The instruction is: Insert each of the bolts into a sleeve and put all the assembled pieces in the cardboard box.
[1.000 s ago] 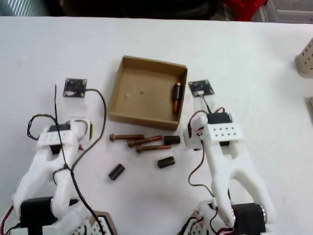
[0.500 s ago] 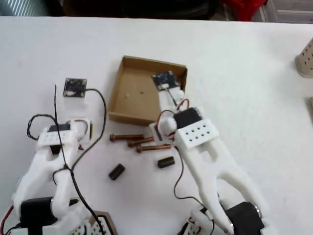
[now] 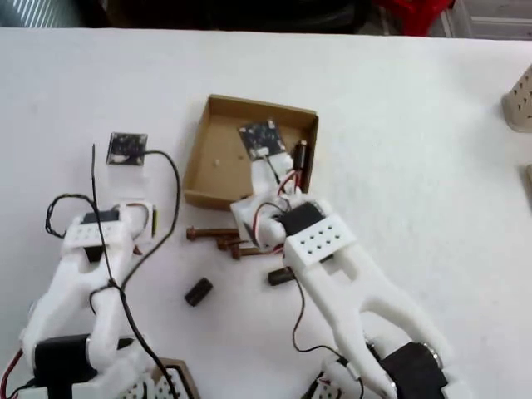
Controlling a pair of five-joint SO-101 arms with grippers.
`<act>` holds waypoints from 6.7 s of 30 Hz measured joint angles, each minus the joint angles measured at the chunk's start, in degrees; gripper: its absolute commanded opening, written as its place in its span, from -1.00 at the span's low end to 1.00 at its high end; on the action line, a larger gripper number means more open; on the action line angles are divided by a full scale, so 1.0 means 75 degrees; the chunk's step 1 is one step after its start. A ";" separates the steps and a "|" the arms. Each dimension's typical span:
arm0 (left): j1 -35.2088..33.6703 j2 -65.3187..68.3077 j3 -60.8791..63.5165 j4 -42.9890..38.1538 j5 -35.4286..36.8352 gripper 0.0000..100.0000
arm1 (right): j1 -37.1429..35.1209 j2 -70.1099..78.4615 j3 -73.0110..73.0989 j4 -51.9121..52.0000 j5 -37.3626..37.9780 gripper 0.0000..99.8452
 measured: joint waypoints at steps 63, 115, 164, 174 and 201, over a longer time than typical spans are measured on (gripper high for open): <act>0.0000 0.0000 0.0000 0.0000 0.0000 -0.96 | -0.0949 -0.3130 0.7138 -1.0432 -0.0012 -0.97; 0.2157 -1.1347 0.5169 -0.3434 0.2450 -0.96 | -0.1360 0.3399 0.6529 -1.6188 0.0516 -0.97; 0.3259 -0.6013 0.3786 -0.3833 0.3153 -0.96 | -0.1360 0.3399 0.5990 -1.5426 0.0516 -0.97; 0.3259 -0.6013 0.3657 -0.3798 0.3200 -0.96 | -0.1360 0.3399 0.5896 -1.5097 0.0516 -0.97; 0.3810 -0.6423 0.3727 -0.3411 0.2368 -0.96 | -0.1360 0.3446 0.5861 -1.5039 0.0516 -0.97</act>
